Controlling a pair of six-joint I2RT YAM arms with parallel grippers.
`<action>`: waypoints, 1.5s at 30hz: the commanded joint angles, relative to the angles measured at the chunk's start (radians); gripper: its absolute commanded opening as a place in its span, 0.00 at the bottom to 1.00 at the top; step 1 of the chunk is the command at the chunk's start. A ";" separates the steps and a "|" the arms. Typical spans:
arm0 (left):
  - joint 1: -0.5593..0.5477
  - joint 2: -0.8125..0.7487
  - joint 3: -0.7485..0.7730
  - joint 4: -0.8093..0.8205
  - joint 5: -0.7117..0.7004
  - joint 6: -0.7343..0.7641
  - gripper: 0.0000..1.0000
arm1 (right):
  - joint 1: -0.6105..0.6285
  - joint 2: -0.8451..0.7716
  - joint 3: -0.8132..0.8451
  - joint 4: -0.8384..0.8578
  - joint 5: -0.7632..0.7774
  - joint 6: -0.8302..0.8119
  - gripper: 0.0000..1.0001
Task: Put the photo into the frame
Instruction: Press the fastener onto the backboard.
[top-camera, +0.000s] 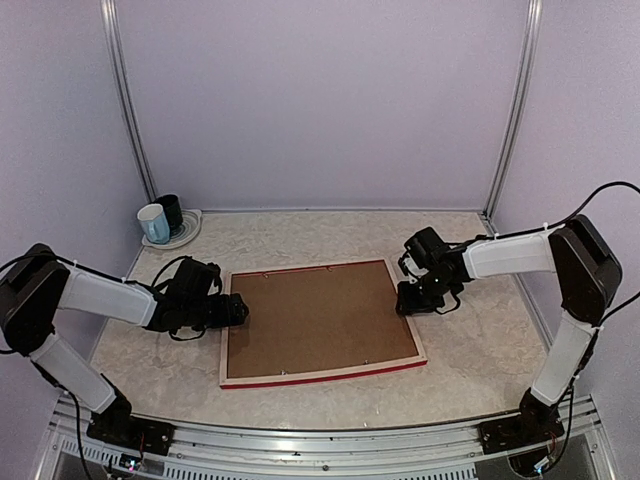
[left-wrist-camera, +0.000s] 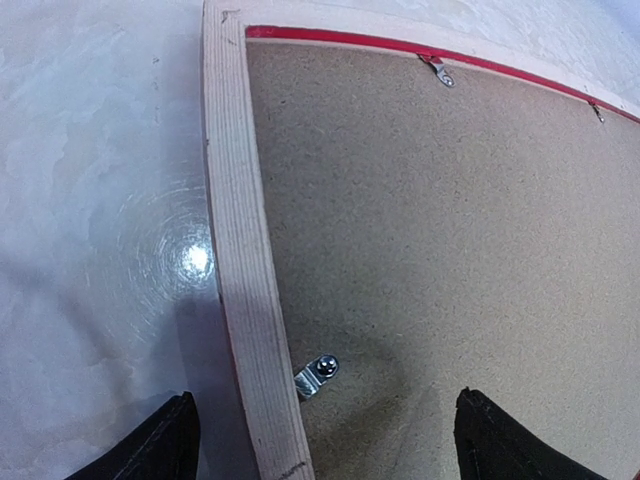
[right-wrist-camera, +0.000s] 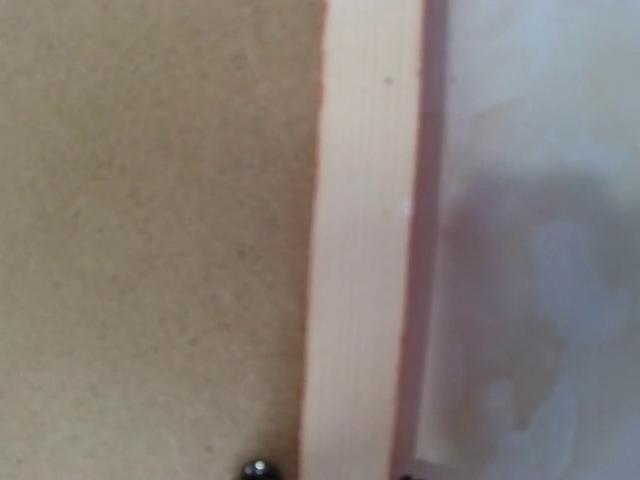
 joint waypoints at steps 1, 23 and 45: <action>-0.004 0.004 -0.025 -0.025 -0.002 0.009 0.87 | -0.006 0.031 -0.005 -0.017 0.029 -0.019 0.32; -0.005 -0.004 -0.026 -0.027 -0.002 0.000 0.87 | -0.015 -0.023 0.090 -0.084 0.014 -0.034 0.41; -0.006 0.003 -0.020 -0.028 0.003 -0.001 0.87 | -0.019 0.082 0.007 -0.045 0.000 -0.054 0.36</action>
